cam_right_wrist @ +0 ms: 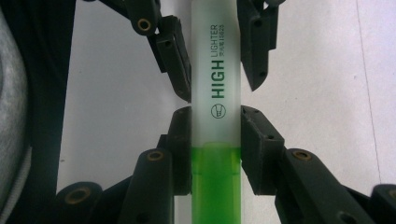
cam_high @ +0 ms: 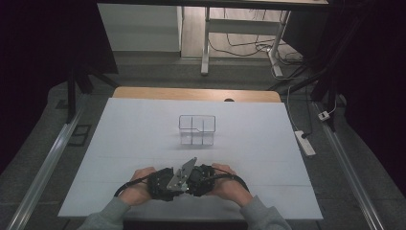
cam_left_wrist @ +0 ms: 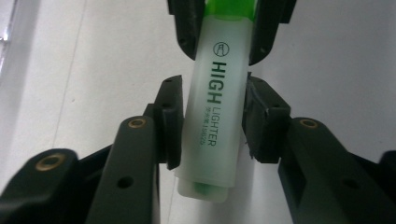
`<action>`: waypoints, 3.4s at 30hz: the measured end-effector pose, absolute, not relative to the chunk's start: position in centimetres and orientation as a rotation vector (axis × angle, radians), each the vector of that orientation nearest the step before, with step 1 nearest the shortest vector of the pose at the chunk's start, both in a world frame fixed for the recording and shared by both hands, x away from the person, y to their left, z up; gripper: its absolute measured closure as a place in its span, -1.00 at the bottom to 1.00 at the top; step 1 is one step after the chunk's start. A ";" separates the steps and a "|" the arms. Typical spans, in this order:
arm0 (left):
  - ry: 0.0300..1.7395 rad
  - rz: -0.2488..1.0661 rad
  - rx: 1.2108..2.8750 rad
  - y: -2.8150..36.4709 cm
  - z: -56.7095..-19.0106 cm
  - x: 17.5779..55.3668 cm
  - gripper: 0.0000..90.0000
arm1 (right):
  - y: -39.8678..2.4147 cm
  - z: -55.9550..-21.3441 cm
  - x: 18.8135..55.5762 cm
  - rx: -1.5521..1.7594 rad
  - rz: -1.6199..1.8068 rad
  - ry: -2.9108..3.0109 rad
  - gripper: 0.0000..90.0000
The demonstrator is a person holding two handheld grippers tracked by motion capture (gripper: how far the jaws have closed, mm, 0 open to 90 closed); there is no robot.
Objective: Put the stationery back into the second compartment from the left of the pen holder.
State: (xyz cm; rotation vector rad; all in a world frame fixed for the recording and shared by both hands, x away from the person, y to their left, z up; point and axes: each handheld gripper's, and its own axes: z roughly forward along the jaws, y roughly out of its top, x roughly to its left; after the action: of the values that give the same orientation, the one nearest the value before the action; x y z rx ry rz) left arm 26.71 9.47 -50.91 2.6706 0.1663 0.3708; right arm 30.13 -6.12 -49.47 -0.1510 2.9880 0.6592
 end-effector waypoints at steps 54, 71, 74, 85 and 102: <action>0.558 0.522 2.210 11.5 -50.5 27.3 0.45 | -11.7 -47.8 33.0 0.721 1.479 2.582 -0.26; 0.541 0.584 2.221 10.4 -50.8 26.7 0.44 | -11.9 -48.3 33.1 0.850 1.544 2.554 0.02; 0.562 0.592 2.215 10.6 -50.8 26.8 0.45 | -12.0 -48.3 33.1 0.861 1.547 2.549 0.01; 0.578 0.589 2.230 10.4 -51.2 26.9 0.44 | -11.9 -48.3 33.0 0.836 1.582 2.558 0.23; 0.681 0.484 2.172 12.3 -51.0 28.0 0.09 | -12.0 -46.5 31.8 0.594 1.581 2.491 0.64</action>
State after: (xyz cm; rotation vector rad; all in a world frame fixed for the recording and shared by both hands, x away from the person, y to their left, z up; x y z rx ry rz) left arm 27.97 12.29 -50.95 2.1722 0.6810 0.4835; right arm 31.84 -12.01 -46.52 0.5942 2.4914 1.5811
